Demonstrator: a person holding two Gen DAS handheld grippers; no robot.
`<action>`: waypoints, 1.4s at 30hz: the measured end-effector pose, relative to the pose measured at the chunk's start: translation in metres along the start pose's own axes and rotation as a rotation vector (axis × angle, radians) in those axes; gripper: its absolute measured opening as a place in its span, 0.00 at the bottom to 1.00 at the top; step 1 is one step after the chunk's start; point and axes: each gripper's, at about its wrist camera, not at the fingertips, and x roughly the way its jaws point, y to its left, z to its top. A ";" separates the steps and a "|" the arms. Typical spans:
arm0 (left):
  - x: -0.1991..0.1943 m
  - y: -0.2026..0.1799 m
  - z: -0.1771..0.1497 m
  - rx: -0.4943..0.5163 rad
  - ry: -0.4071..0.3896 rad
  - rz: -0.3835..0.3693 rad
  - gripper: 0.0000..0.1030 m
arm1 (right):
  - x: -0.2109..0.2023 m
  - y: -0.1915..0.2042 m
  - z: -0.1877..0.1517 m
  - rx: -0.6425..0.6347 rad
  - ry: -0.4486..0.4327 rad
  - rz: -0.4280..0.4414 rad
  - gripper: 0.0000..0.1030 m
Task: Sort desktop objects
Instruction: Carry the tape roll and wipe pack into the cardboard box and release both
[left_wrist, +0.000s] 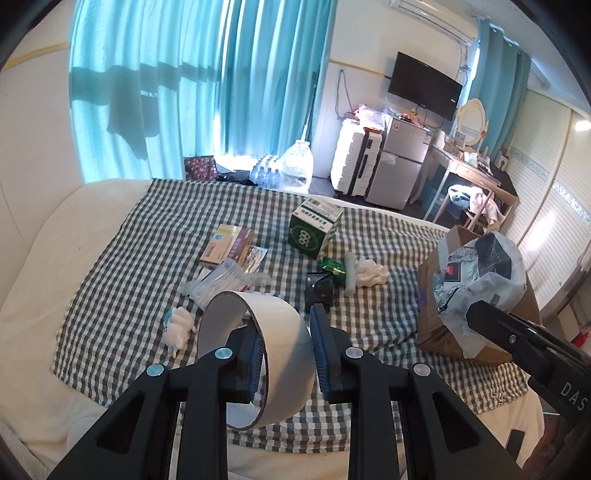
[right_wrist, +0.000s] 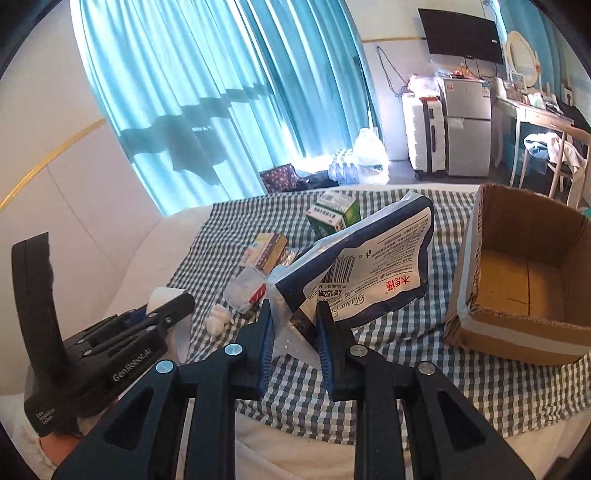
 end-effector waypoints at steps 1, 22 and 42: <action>0.000 -0.003 0.003 0.008 -0.002 -0.006 0.24 | -0.003 0.000 0.000 -0.003 -0.007 -0.001 0.21; 0.033 -0.160 0.050 0.211 -0.006 -0.191 0.24 | -0.054 -0.137 0.041 0.142 -0.104 -0.158 0.21; 0.110 -0.309 0.042 0.399 0.153 -0.354 0.24 | -0.033 -0.273 0.019 0.278 0.044 -0.340 0.23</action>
